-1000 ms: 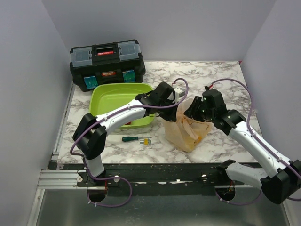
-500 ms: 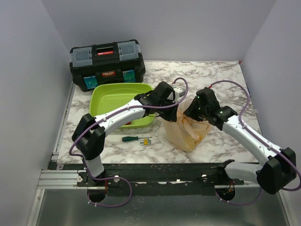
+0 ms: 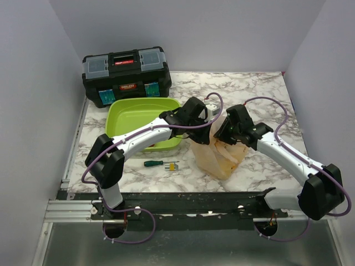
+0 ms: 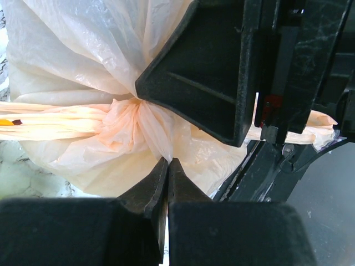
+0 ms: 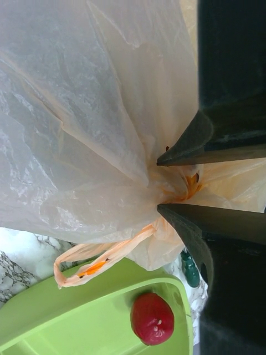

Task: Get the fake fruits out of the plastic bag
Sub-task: Untie the plastic bag at the center of the board.

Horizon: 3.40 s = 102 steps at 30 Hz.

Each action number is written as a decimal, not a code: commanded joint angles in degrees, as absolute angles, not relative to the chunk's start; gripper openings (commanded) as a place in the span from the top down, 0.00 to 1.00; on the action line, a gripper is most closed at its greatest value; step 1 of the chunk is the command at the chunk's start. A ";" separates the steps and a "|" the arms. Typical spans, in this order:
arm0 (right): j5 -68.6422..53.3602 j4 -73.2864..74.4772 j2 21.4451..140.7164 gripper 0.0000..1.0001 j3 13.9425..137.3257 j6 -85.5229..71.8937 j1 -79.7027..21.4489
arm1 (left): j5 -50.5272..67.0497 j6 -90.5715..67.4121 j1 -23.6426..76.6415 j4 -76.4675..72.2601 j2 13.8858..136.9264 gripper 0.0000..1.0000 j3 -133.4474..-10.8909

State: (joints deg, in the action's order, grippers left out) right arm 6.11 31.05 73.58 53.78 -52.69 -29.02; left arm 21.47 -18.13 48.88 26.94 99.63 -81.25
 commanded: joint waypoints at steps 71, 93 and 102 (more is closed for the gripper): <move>6.19 44.62 63.42 0.21 62.75 -31.60 -24.70 | 17.80 -17.75 49.48 27.42 95.40 1.00 -81.25; 22.16 39.49 60.48 0.65 58.98 -35.12 -24.63 | 17.16 -17.84 49.57 27.50 95.26 1.00 -81.36; 31.85 45.57 58.98 0.94 62.49 -33.10 -24.61 | 13.04 -17.34 49.39 27.36 93.33 1.00 -80.62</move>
